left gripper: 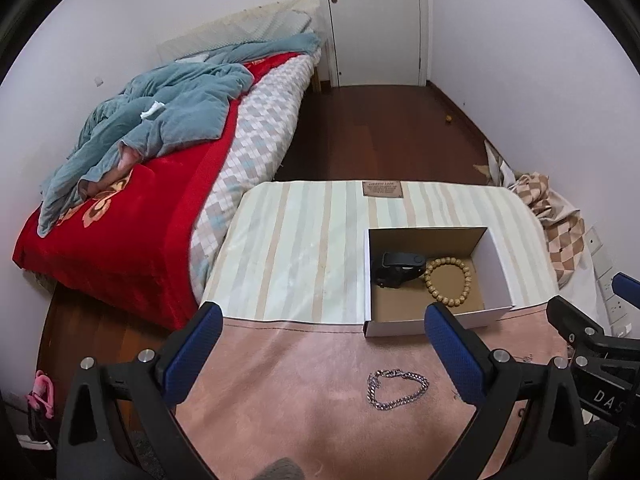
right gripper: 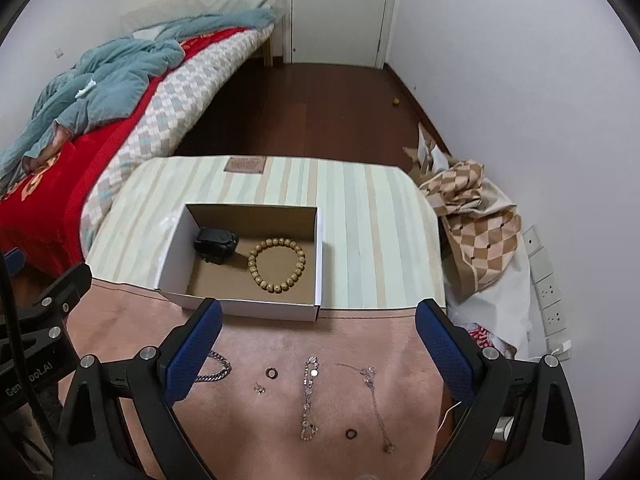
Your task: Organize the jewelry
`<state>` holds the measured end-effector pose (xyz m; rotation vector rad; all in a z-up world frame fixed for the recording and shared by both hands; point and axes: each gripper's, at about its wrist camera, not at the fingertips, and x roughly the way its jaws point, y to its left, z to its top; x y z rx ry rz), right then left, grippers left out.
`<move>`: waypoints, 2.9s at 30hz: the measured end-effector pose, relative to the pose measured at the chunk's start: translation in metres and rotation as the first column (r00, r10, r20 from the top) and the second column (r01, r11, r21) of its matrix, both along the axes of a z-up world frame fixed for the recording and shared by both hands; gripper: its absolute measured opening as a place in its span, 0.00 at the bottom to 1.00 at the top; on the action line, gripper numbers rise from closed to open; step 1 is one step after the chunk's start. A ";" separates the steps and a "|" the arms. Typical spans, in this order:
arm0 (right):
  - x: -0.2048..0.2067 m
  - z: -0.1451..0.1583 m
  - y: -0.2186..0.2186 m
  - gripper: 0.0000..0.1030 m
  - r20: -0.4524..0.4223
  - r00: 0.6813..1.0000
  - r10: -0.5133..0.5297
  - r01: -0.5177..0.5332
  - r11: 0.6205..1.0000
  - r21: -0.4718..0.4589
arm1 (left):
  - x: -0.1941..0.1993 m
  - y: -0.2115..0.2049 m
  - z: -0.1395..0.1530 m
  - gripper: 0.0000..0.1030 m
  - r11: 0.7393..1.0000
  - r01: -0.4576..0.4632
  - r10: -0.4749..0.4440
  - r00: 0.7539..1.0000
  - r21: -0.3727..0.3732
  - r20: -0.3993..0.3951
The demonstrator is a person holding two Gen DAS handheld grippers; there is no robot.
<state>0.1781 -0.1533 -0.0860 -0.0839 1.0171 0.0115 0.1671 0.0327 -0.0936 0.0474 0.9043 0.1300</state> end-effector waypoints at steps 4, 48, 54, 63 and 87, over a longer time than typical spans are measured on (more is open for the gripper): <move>-0.017 0.017 0.002 0.95 0.035 0.999 0.003 -0.003 1.000 0.005 | -0.014 0.002 0.012 1.00 1.000 0.003 -0.002 1.000 -0.012 0.024; -0.094 -0.178 -0.014 0.02 -0.167 0.985 -0.029 0.041 0.997 0.070 | -0.008 0.007 -0.157 1.00 1.000 -0.002 0.010 0.947 0.025 -0.321; -0.088 -0.165 -0.024 0.02 -0.175 0.983 -0.051 0.074 0.989 0.129 | 0.007 -0.003 -0.173 0.97 0.995 0.027 -0.063 0.925 -0.101 -0.374; -0.084 -0.153 -0.035 0.02 -0.176 0.982 -0.073 0.107 0.976 0.192 | 0.008 -0.023 -0.175 0.05 0.980 0.136 -0.180 0.914 -0.143 -0.364; -0.077 -0.080 -0.055 0.02 -0.085 0.994 -0.075 0.099 0.934 0.344 | 0.008 0.001 -0.136 0.06 0.935 0.117 -0.225 0.925 -0.335 -0.306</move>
